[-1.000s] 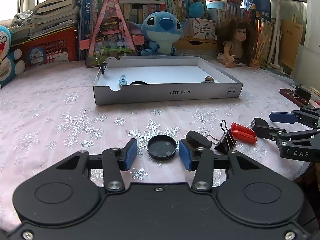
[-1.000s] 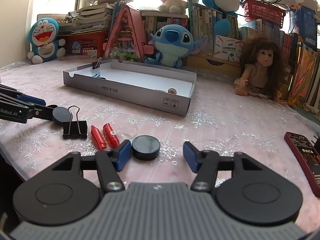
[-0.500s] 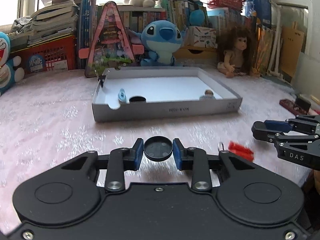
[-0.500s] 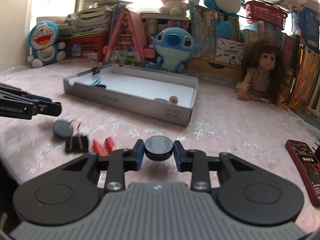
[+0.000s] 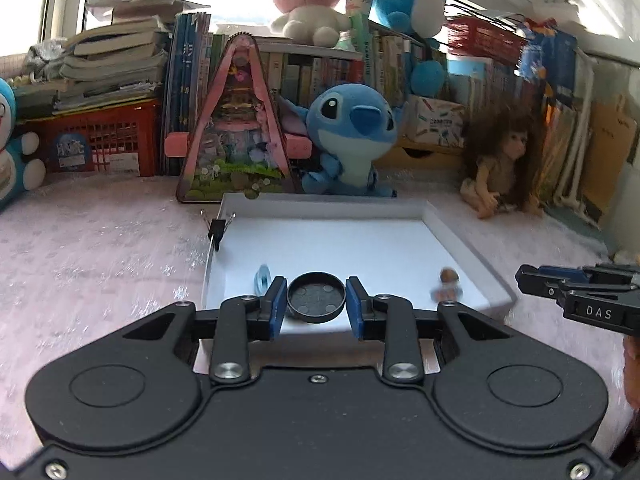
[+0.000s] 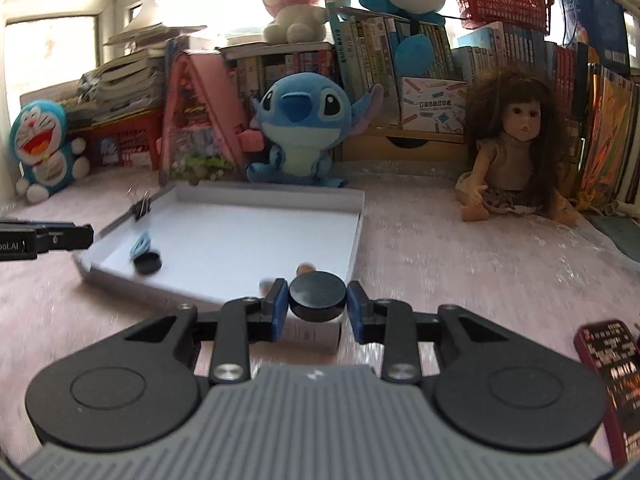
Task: Organize rigid objects
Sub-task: 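Carry both black items into the white box and open both tools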
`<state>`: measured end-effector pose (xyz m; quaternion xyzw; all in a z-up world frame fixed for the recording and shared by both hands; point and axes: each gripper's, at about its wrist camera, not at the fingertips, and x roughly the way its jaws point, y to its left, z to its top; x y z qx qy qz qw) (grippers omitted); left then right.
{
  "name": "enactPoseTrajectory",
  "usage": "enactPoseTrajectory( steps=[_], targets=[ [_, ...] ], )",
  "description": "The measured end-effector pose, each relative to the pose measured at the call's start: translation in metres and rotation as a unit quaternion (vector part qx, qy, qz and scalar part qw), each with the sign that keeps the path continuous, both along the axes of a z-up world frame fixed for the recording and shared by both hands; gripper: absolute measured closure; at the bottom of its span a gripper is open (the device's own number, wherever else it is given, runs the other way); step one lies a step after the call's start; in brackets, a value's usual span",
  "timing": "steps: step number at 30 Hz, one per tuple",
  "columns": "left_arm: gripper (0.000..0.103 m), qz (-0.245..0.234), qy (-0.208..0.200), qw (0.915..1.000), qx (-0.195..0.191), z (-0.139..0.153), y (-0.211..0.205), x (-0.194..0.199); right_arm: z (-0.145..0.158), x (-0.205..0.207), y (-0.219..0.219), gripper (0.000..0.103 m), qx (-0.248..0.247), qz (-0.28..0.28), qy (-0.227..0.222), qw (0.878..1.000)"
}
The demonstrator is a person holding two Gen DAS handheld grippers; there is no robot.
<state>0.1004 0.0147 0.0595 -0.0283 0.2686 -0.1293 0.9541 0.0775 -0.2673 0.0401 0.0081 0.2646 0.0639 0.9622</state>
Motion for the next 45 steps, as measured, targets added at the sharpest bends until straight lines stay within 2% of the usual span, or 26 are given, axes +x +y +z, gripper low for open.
enactPoseTrajectory(
  steps=[7, 18, 24, 34, 45],
  targets=[
    [0.074, 0.015, 0.026, 0.9995, -0.012, 0.006, 0.001, 0.062, 0.008, 0.055, -0.009, 0.067, 0.034, -0.005, 0.044, 0.998],
    [0.074, 0.032, 0.068, 0.9971, 0.0, -0.018, -0.012, 0.131, -0.007, 0.119, -0.013, 0.067, 0.082, -0.012, 0.109, 0.991],
    [0.073, 0.031, 0.083, 0.9959, 0.017, -0.035, -0.025, 0.142, -0.019, 0.135, -0.002, 0.067, 0.066, -0.015, 0.119, 0.991],
    [0.073, 0.032, 0.096, 0.9941, 0.038, -0.049, -0.033, 0.15, -0.034, 0.143, 0.011, 0.067, 0.029, -0.014, 0.122, 0.992],
    [0.073, 0.031, 0.091, 0.9938, 0.056, -0.058, -0.037, 0.149, -0.042, 0.141, 0.028, 0.067, -0.018, 0.002, 0.114, 0.993]
  ],
)
